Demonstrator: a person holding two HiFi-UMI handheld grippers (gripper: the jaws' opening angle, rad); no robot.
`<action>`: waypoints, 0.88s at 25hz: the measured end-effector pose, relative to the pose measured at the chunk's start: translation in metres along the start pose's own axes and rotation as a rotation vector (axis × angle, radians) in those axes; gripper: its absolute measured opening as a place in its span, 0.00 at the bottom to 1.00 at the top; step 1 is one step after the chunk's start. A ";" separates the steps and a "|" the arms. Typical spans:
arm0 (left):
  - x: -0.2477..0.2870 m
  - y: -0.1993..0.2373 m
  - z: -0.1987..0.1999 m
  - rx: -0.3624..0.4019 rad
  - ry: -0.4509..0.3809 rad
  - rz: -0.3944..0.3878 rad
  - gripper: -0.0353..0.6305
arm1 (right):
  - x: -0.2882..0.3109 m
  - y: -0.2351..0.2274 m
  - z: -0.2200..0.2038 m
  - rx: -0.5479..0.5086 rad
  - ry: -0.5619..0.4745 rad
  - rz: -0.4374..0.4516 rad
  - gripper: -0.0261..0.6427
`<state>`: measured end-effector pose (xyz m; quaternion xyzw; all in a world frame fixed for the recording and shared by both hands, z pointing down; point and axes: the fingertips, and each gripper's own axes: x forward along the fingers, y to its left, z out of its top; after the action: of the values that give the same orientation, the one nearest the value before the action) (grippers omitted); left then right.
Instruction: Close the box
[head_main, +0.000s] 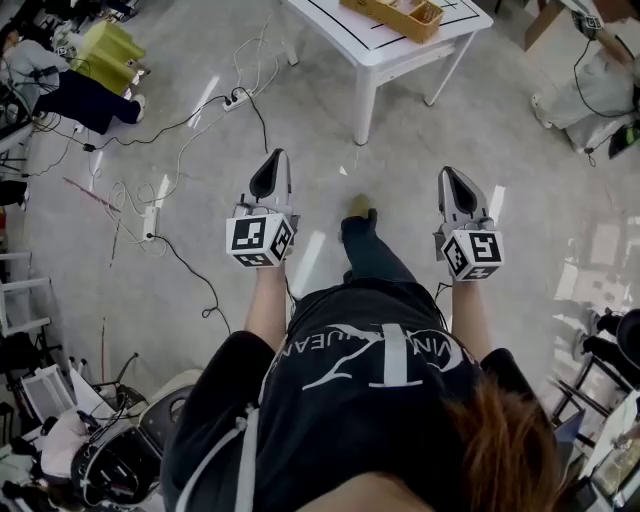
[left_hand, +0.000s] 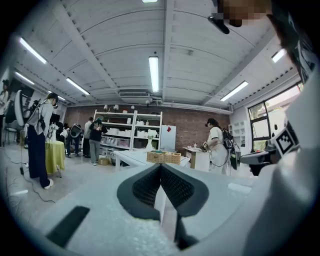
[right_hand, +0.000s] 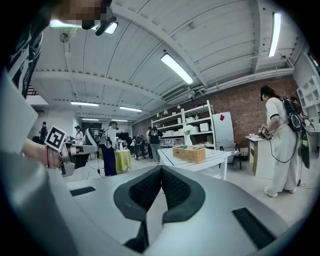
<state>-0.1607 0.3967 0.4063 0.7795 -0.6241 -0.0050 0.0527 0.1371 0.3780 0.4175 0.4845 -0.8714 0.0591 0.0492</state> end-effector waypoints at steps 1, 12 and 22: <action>0.004 0.000 -0.003 0.004 -0.001 0.003 0.07 | 0.005 -0.003 -0.003 0.002 -0.002 0.007 0.04; 0.085 0.040 0.016 0.034 0.027 0.035 0.07 | 0.114 -0.042 0.013 0.066 0.010 0.041 0.16; 0.198 0.054 0.022 0.020 0.066 -0.056 0.07 | 0.186 -0.093 0.027 0.103 0.034 -0.016 0.23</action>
<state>-0.1711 0.1908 0.4007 0.7969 -0.6000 0.0257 0.0653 0.1178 0.1689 0.4229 0.4924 -0.8623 0.1118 0.0392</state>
